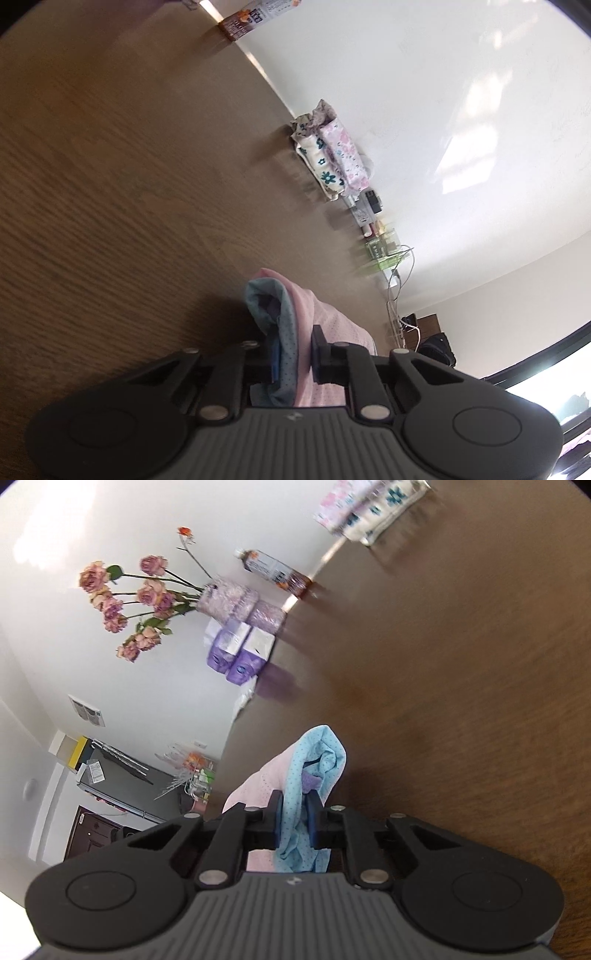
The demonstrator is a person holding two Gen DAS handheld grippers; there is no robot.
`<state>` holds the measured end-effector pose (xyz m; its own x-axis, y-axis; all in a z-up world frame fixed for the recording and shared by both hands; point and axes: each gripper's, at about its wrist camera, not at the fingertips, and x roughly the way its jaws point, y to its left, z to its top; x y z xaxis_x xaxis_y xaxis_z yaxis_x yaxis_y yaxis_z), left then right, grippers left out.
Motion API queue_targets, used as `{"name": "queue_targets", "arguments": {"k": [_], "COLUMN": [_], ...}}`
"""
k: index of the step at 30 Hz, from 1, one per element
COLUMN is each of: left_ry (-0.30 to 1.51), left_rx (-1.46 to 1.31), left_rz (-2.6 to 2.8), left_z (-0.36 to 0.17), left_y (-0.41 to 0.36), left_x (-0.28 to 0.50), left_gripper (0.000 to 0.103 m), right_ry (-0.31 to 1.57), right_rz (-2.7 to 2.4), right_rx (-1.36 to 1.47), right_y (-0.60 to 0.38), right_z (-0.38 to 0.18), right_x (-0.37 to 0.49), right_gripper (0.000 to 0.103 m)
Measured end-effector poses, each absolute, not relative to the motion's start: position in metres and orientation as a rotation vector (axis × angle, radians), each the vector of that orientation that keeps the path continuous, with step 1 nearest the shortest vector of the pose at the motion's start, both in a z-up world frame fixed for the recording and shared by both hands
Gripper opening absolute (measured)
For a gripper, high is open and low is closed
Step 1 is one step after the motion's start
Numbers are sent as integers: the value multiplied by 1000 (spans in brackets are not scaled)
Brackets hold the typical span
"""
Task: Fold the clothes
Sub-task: 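Lift the pink roll with both grippers and carry it toward the clothes stack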
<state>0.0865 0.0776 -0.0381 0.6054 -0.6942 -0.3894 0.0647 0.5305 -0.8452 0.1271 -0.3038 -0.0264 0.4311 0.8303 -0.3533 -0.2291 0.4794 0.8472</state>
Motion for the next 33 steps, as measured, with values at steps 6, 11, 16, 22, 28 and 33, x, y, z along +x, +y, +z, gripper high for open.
{"name": "queue_targets", "arguments": {"k": [6,11,16,22,28,33], "left_ry": [747,697,635,581,557,542], "left_rx": [-887,-853,-822,-799,-807,-814], "left_rz": [-555,-591,-635,-686,-694,-667], "left_z": [-18,1,29,69,100,106], "left_y": [69,56,40,16,-11,-34], "left_x": [100,118,147,212,310,402], "left_gripper": [14,14,13,13,13,13], "right_ry": [810,738,652,546,465,463], "right_rz": [750,740,724,694,644,601], "right_rx": [768,742,710,686,687,707], "right_y": [-308,-317,-327,-346,-363,-371], "right_z": [-6,12,38,77,115,116], "right_x": [136,150,172,222,304,382], "right_gripper": [12,12,12,12,11,11]}}
